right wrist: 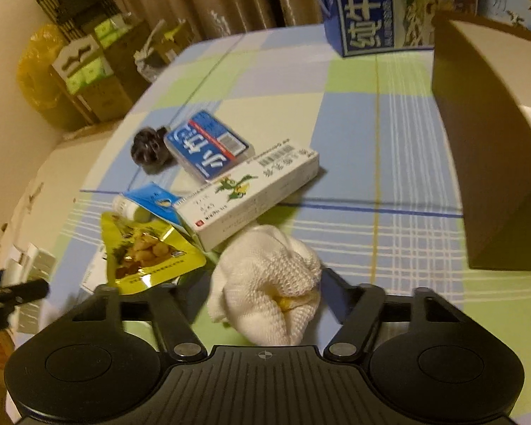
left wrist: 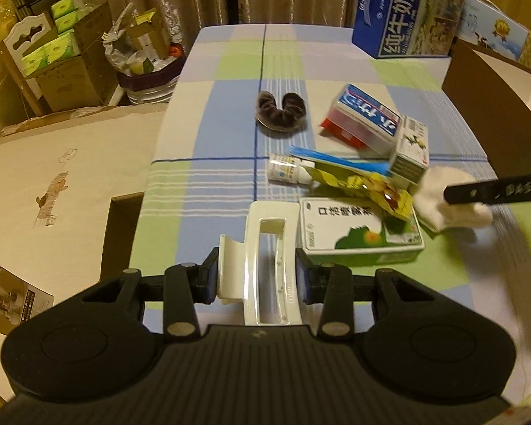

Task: Organize objects
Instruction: 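Lift the clip with the left tool while the right tool grasps the white cloth, then carry clip and cloth into the open box and open both tools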

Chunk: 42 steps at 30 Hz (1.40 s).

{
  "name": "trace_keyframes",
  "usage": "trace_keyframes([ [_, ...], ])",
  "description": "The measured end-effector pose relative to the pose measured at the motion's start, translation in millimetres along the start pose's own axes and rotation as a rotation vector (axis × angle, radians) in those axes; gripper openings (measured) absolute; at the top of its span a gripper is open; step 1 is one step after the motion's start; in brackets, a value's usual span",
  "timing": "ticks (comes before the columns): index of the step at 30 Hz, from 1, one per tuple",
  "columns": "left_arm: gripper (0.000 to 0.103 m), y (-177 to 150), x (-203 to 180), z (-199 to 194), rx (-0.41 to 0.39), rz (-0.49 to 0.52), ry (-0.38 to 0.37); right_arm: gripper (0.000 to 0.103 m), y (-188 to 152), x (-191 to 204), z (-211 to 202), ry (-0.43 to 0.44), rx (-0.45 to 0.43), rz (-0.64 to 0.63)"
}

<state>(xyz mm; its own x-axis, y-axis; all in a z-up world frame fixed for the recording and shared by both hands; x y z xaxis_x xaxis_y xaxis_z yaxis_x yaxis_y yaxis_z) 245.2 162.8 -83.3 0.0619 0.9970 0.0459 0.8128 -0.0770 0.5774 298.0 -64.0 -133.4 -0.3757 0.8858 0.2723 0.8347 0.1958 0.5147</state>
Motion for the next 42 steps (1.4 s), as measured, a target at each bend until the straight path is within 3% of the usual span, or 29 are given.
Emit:
trace_keyframes([
  [2, 0.036, 1.5, 2.8, 0.6, -0.002, -0.004, -0.003, 0.052, -1.6, -1.4, 3.9, -0.013, 0.002, 0.006],
  [7, 0.036, 2.0, 0.3, 1.7, 0.004, -0.005, -0.018, 0.024, -11.2, -7.7, -10.7, -0.001, -0.029, -0.002],
  [16, 0.036, 8.8, -23.6, -6.7, -0.011, 0.022, -0.071, 0.022, -40.4, -30.8, -73.1, 0.006, -0.066, 0.104],
  [24, 0.036, 31.3, -78.0, -20.1, -0.057, 0.086, -0.137, 0.022, -45.1, -67.3, -142.2, -0.007, -0.143, 0.138],
  [34, 0.036, 83.3, -201.4, -30.3, -0.128, 0.191, -0.244, 0.022, -6.8, -147.7, -224.3, -0.056, -0.282, 0.139],
  [42, 0.036, 119.5, -298.9, -21.7, -0.164, 0.211, -0.299, 0.022, 29.7, -222.8, -250.8, -0.118, -0.32, 0.152],
])
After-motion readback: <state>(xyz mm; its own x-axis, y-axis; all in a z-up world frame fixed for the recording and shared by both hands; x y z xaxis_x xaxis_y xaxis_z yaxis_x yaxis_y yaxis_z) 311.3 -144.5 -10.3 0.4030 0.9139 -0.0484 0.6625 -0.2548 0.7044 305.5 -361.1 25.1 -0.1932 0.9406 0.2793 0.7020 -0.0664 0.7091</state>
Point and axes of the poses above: each gripper's, at about its wrist camera, not at the fingertips, and z roughly the way its jaws point, x to its left, y to its top, the point moved 1 cm from there along z, roughly the way its jaws point, and after that the axes turned 1 degree about z, right-handed, at the moved point
